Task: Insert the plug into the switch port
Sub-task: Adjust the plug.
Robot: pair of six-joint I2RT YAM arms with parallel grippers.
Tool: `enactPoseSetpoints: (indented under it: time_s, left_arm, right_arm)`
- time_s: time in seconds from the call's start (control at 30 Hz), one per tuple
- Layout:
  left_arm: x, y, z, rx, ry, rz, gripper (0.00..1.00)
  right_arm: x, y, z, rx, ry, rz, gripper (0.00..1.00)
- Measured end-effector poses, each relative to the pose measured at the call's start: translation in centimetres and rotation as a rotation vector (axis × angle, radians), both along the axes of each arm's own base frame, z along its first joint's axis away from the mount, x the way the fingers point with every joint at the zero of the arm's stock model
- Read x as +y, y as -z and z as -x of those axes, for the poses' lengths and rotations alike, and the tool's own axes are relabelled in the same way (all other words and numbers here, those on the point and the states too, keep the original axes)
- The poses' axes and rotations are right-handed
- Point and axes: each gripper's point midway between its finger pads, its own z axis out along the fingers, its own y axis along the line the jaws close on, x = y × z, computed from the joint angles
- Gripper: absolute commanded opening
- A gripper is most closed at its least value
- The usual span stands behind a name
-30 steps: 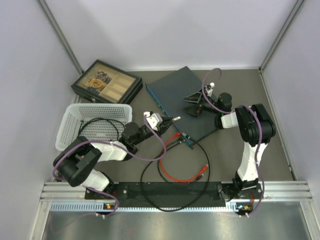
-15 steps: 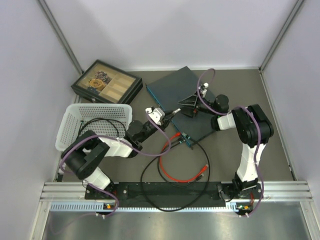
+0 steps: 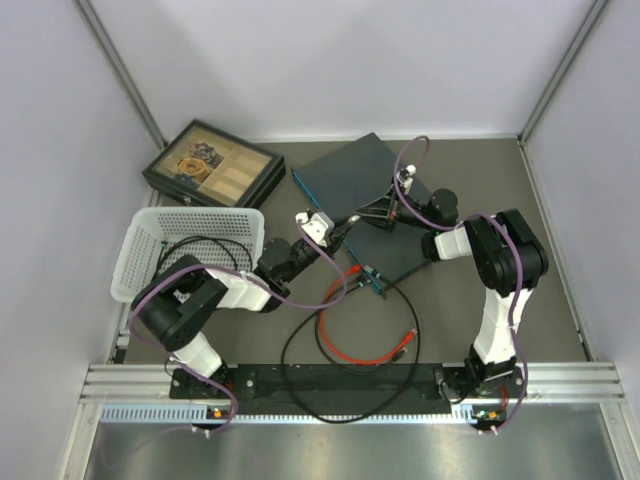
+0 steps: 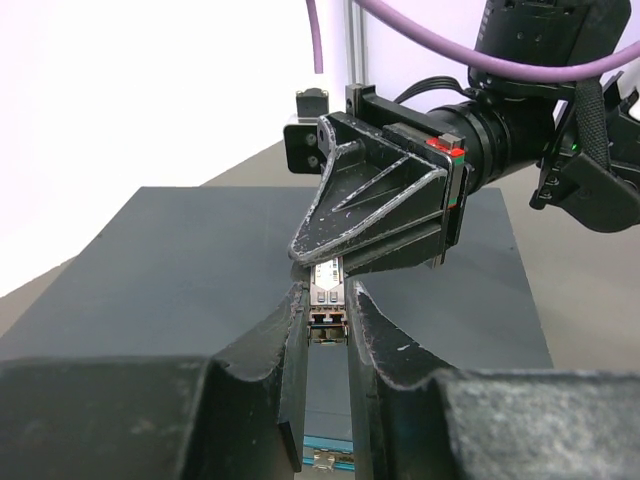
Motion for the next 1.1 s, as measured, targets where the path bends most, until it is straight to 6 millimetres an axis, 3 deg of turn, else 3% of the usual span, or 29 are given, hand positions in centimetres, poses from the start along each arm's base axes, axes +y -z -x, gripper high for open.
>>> enactPoseSetpoints:
  time_s: [0.07,0.2,0.47,0.63,0.8,1.1]
  left_arm:
    - [-0.1,0.0,0.1,-0.007,0.006,-0.003,0.04]
    - [-0.1,0.1,0.4,-0.018,0.021,-0.054,0.34]
    - [0.1,0.3,0.2,-0.009,0.033,-0.294,0.56]
    - [0.3,1.1,0.1,0.036,0.039,-0.392,0.55]
    - [0.5,2.4,0.2,0.087,0.047,-0.453,0.43]
    - [0.7,3.1,0.5,0.119,0.050,-0.462,0.43]
  right_arm:
    - [0.0,0.0,0.0,0.000,0.000,0.000,0.00]
    - [0.0,0.0,0.2,-0.003,-0.009,0.002,0.00]
    - [0.2,-0.2,0.6,-0.016,-0.026,0.003,0.00]
    - [0.2,-0.1,0.6,-0.029,-0.026,0.007,0.00]
    - [0.2,-0.3,0.7,-0.065,-0.025,0.013,0.00]
    - [0.4,-0.5,0.9,-0.124,-0.024,0.022,0.00]
